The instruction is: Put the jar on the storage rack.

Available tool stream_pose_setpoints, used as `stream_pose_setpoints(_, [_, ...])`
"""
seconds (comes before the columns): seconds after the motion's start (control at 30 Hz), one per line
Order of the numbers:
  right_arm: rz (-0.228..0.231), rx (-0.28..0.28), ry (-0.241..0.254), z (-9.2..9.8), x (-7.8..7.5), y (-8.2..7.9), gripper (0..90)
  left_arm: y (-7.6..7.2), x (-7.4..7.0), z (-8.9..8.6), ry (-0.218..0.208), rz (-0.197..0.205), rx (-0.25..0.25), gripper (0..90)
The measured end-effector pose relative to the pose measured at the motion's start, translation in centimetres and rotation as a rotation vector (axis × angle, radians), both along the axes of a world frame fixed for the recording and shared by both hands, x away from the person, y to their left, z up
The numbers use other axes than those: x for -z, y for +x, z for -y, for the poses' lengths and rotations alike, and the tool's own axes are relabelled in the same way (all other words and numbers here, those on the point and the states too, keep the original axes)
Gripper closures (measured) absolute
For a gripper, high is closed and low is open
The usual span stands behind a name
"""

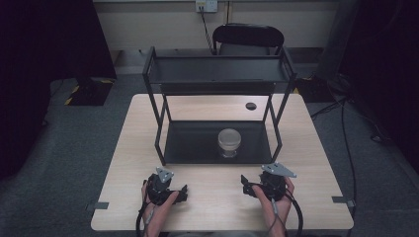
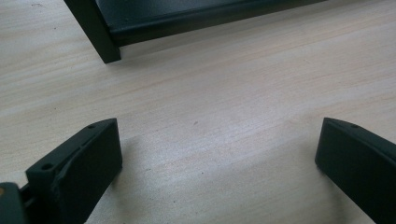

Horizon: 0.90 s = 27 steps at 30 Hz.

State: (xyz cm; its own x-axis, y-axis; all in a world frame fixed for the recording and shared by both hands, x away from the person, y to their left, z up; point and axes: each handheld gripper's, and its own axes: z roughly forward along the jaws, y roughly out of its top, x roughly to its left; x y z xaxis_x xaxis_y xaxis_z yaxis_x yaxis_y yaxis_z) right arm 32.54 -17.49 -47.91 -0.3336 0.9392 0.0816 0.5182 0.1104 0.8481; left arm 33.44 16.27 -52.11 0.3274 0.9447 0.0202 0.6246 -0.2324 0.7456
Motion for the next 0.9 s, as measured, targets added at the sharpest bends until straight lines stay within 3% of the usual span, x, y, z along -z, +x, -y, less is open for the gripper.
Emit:
stream_pose_setpoints(0.3, [-0.025, 0.007, -0.017, 0.1, 1.2, -0.8, 3.0, 0.0, 0.0, 0.0, 0.000, 0.000, 0.000, 0.0])
stream_pose_setpoints(0.9, [-0.084, 0.007, -0.079, -0.2, 3.1, -0.5, 3.0, 0.0, 0.0, 0.0, 0.000, 0.000, 0.000, 0.0])
